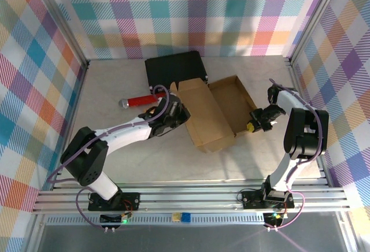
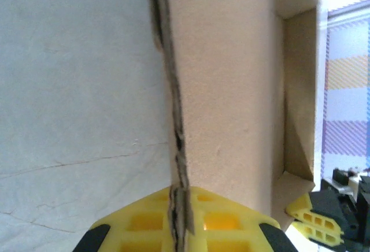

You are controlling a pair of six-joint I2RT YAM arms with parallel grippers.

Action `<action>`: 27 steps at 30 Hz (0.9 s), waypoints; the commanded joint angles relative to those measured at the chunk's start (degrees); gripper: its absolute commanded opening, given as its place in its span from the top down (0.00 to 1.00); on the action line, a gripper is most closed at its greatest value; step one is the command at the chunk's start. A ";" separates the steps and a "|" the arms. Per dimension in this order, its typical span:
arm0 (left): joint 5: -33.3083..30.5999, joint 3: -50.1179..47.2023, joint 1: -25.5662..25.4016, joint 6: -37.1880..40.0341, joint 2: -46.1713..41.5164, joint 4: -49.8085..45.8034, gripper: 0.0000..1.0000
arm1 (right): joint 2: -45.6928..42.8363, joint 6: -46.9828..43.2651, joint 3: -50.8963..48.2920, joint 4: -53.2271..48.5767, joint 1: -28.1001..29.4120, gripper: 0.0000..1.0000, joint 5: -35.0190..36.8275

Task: Fold the paper box

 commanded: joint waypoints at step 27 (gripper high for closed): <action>-29.96 53.76 -2.19 57.07 16.60 -64.18 1.00 | -13.12 -32.21 7.46 25.35 7.34 0.37 -16.27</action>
